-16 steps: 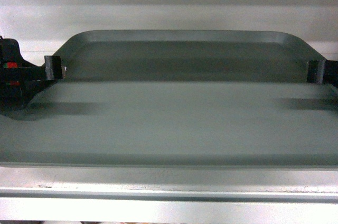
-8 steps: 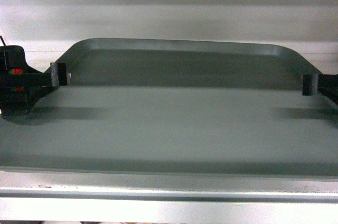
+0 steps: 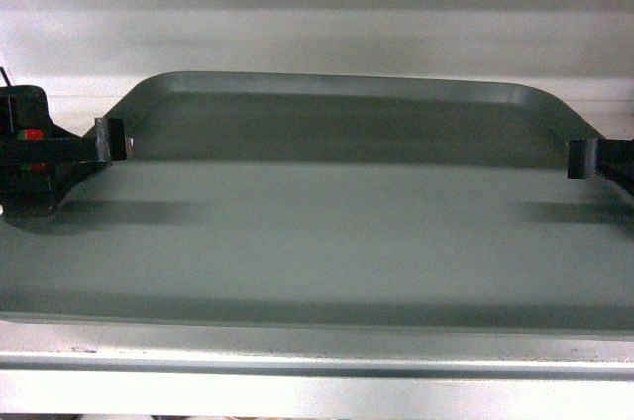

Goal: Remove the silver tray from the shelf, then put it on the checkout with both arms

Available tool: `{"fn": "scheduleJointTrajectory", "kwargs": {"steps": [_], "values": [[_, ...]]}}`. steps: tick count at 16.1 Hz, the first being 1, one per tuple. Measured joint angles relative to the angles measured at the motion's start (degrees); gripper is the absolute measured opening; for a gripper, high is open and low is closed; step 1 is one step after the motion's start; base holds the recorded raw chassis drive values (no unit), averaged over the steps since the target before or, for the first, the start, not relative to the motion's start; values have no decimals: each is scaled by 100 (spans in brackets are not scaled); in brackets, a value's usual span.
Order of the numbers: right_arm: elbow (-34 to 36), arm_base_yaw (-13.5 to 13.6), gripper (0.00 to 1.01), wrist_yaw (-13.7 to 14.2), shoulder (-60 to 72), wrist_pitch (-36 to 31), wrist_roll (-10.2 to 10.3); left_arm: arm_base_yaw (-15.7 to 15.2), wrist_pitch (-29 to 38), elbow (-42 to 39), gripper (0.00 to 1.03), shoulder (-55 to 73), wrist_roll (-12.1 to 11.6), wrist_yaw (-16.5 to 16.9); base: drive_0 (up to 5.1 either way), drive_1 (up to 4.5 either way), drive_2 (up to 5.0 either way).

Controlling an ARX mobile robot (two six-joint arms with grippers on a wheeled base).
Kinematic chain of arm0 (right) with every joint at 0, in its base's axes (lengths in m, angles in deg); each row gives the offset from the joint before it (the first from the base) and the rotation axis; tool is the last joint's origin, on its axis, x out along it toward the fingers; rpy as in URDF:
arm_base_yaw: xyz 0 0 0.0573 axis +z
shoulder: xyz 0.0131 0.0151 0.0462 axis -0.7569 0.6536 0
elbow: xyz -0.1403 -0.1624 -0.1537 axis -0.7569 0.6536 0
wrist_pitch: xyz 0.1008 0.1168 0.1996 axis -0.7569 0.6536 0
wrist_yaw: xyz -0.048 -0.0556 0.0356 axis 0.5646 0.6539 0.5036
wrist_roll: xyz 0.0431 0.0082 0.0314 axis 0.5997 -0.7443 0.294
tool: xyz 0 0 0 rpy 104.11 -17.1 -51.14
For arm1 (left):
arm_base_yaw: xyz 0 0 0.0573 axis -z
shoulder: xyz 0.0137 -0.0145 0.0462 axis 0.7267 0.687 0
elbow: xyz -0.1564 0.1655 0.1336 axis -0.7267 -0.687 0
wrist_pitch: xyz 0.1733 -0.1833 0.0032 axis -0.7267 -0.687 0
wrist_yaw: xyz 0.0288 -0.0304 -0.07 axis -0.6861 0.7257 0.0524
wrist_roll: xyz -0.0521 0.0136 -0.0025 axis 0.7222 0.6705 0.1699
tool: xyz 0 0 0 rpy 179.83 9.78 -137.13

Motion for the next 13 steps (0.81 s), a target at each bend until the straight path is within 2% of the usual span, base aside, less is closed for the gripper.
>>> {"fn": "scheduleJointTrajectory", "kwargs": {"steps": [8,13], "values": [[0,0,2,0,0,0,0,0,0,0,3,0,0,0,0,0,0],[0,-2,2,0,0,-11,-2,0,4,0,3,9,0,0,14,-338,366]]}}
